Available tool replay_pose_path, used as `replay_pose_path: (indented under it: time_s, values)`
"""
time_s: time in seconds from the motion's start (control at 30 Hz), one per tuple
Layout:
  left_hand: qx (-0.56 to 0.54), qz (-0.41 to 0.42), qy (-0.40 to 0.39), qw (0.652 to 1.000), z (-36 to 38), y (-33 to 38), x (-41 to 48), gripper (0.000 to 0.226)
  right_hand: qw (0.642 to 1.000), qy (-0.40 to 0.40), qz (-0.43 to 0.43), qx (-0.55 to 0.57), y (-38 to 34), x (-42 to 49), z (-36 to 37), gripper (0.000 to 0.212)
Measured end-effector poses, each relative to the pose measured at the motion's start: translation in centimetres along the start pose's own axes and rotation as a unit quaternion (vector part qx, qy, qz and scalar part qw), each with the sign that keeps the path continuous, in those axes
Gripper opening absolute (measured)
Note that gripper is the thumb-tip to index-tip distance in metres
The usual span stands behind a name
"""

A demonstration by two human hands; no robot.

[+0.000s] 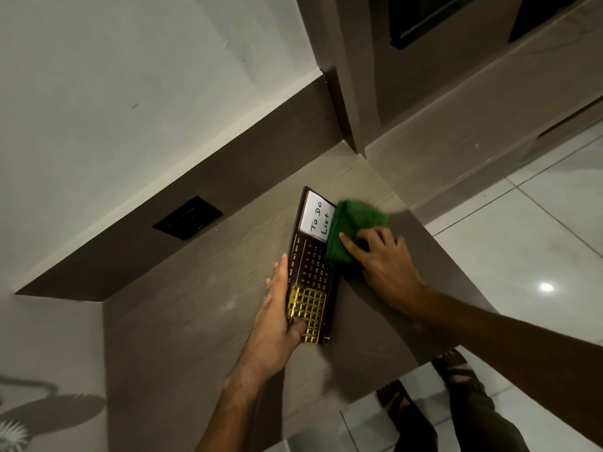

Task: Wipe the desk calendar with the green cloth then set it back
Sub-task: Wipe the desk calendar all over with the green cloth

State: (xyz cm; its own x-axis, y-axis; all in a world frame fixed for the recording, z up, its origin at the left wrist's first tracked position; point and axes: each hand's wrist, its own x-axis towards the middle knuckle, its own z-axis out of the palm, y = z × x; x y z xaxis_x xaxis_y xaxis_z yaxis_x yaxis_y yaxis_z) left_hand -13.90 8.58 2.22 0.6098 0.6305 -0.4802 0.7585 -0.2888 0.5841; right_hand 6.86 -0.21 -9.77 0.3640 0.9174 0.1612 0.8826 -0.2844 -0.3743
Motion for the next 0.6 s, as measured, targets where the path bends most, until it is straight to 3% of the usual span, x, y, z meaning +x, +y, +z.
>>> replay_pose_path:
  time_s: [0.23,0.43,0.6]
  values:
    - [0.012,0.001,-0.006,1.000,0.0,0.1,0.0,0.114,0.991,-0.050,-0.124,-0.016,0.4,-0.1,-0.1,0.072]
    - [0.006,-0.001,-0.013,1.000,-0.1,0.1,0.0,0.115,0.999,-0.021,-0.006,-0.030,1.6,4.1,0.0,0.080]
    - [0.000,0.003,-0.007,1.000,0.0,0.1,-0.1,0.115,0.996,-0.044,-0.081,-0.007,-2.4,-2.2,4.6,0.097]
